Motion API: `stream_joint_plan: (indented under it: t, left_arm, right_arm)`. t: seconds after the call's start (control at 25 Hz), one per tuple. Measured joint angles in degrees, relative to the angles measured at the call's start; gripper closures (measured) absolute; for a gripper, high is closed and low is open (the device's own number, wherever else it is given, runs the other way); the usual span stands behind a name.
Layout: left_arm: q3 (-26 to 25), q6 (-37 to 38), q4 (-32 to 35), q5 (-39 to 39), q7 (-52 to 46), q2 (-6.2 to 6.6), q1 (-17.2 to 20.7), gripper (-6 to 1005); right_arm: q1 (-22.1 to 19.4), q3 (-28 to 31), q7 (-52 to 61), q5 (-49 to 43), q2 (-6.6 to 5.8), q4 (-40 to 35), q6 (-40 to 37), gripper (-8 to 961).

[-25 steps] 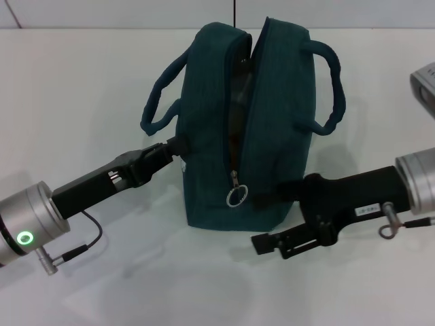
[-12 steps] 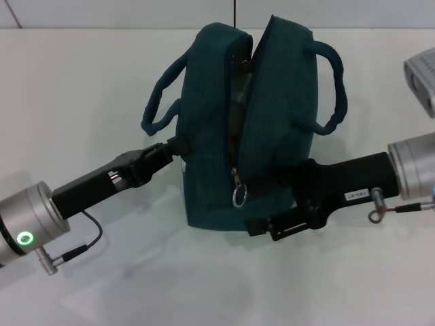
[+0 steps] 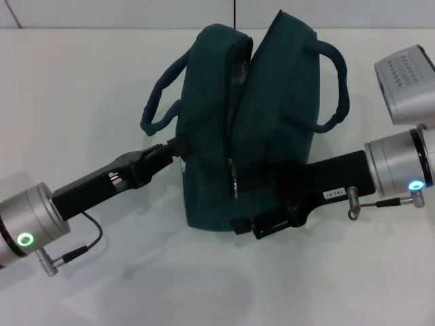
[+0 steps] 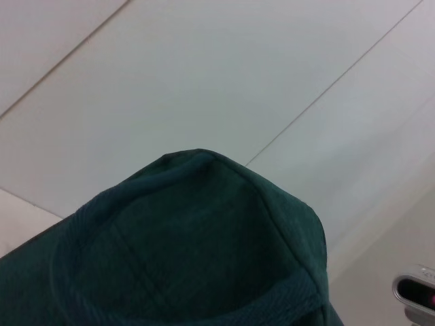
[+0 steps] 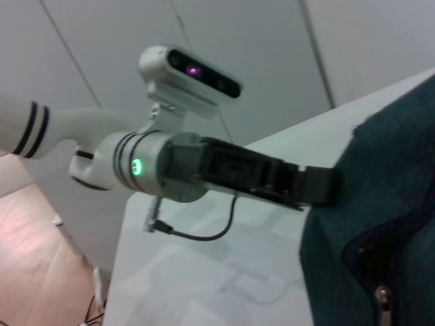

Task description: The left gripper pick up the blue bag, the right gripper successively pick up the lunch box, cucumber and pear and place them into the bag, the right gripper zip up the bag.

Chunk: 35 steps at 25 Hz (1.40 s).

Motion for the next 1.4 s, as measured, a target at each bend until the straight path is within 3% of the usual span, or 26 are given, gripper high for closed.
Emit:
stream_joint_plan:
  t: [0.2, 0.4, 0.52, 0.72, 0.88, 1.04, 1.4]
  left_arm:
    - [0.00, -0.06, 0.00, 0.00, 0.02, -0.01, 0.07, 874]
    - [0.00, -0.09, 0.00, 0.01, 0.03, -0.01, 0.17, 872]
    - [0.00, -0.10, 0.00, 0.01, 0.03, -0.01, 0.29, 871]
    - [0.00, -0.12, 0.00, 0.00, 0.03, -0.08, 0.43, 869]
    - [0.00, -0.14, 0.00, 0.00, 0.04, -0.09, 0.52, 868]
    - [-0.31, -0.16, 0.00, -0.01, 0.14, -0.09, 0.52, 866]
    - [-0.44, -0.13, 0.00, -0.07, 0.20, 0.00, 0.59, 863]
  right_arm:
    - [-0.78, -0.08, -0.62, 1.32, 0.08, 0.00, 2.59, 68]
    - [-0.93, 0.19, -2.07, 2.00, 0.05, 0.24, -0.18, 68]
    - [-1.64, 0.49, -2.37, 3.58, 0.20, 0.28, 3.75, 67]
    - [-1.73, -0.88, -4.24, 4.86, 0.08, 0.50, 2.24, 67]
    - [-2.56, -1.81, -4.92, 7.46, 0.23, 0.78, 7.38, 68]
    - [-1.75, -4.50, -5.65, 8.00, 0.20, 1.32, 6.38, 68]
    - [-2.47, -4.65, -5.82, 9.40, 0.17, 1.35, 7.15, 98]
